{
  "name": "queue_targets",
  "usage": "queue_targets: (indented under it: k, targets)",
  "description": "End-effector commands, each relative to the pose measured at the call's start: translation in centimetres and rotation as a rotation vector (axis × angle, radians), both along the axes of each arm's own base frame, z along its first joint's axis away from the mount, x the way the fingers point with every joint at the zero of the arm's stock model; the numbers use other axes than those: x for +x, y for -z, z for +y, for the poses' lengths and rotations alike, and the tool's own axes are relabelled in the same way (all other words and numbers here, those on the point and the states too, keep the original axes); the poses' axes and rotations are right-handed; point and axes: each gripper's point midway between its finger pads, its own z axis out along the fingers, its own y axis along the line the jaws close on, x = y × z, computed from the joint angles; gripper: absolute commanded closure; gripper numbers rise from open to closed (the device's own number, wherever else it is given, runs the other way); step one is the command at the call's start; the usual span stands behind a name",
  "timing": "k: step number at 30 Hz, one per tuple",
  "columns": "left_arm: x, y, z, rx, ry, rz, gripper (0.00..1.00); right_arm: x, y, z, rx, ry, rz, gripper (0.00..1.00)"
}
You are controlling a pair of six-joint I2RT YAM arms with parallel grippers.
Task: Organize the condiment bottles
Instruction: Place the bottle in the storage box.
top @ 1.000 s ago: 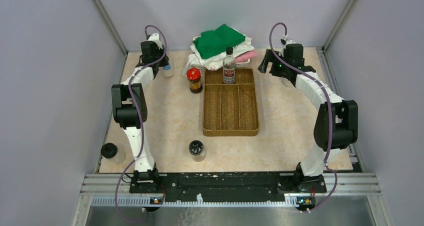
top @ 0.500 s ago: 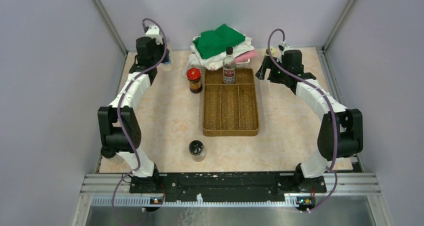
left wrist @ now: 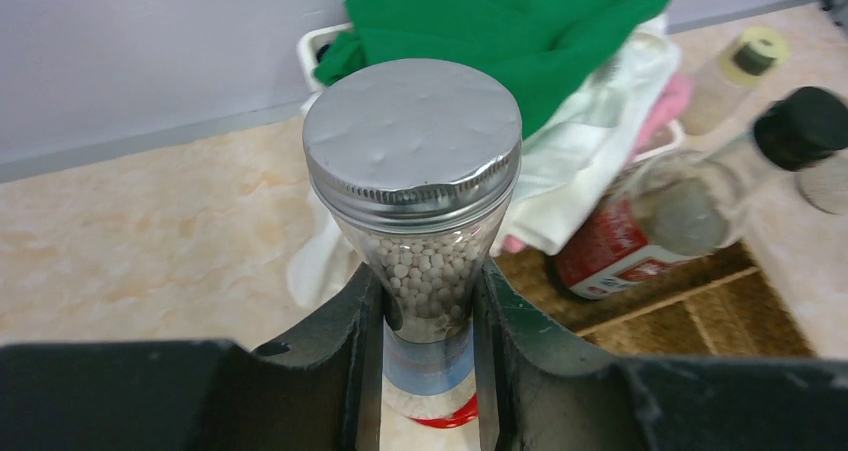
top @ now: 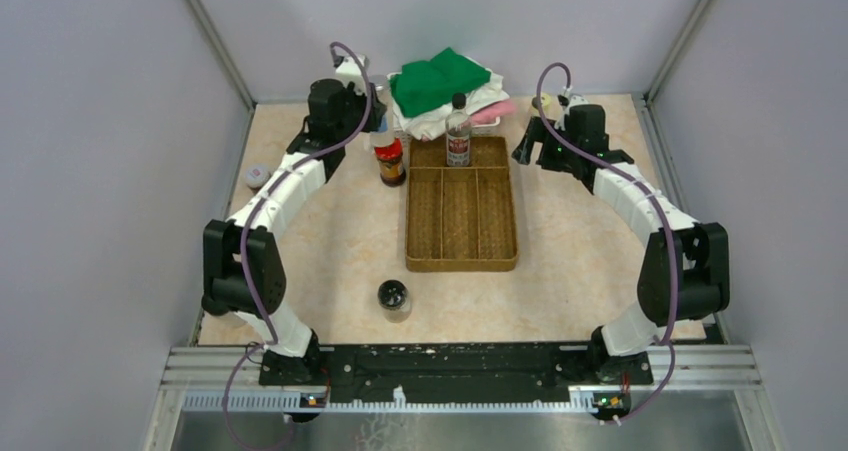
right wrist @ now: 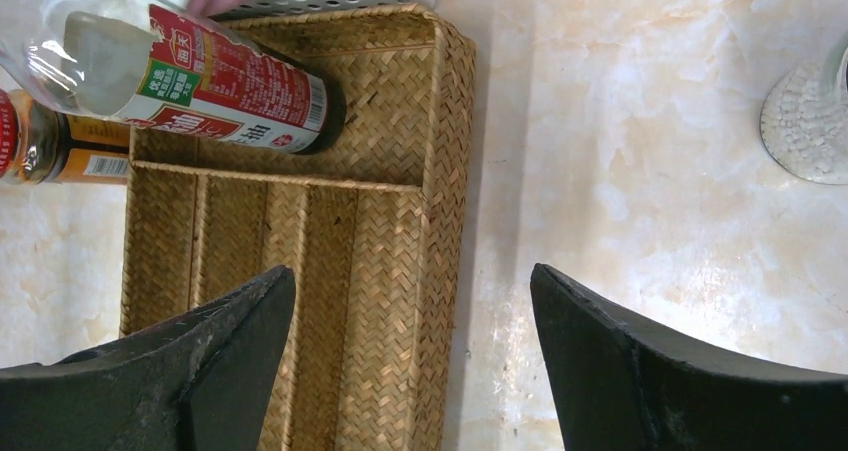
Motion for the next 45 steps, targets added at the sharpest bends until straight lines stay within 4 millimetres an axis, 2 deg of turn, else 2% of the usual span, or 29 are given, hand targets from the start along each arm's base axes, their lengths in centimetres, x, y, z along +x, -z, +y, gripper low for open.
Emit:
queue_targets:
  k: [1,9,15,21,27,39,45]
  targets:
    - [0.5,-8.4,-3.0,-0.085,0.066,-0.216,0.7,0.2,-2.4,0.2,0.005,-0.012,-0.078,0.14]
    - [1.9,-8.2,-5.4,-0.125,0.107,-0.228,0.69,0.4,-1.6,0.2,-0.011,-0.02,-0.068,0.14]
    - [3.0,-5.4,-7.4,-0.175,0.143,-0.206,0.69,0.4,-0.7,0.1,-0.028,-0.025,-0.055,0.14]
    - [3.6,-3.1,-10.2,-0.208,0.184,-0.194,0.7,0.7,0.6,0.0,-0.04,-0.025,-0.035,0.14]
    - [3.8,-0.8,-11.8,-0.214,0.198,-0.165,0.7,0.8,1.8,0.1,-0.038,-0.029,-0.018,0.14]
    - [2.6,4.6,-11.5,-0.166,0.14,-0.128,0.68,0.2,2.8,0.2,-0.035,-0.039,0.002,0.14]
    - [2.6,6.4,-11.2,-0.133,0.13,-0.113,0.58,0.2,3.3,0.5,-0.022,-0.05,0.012,0.14]
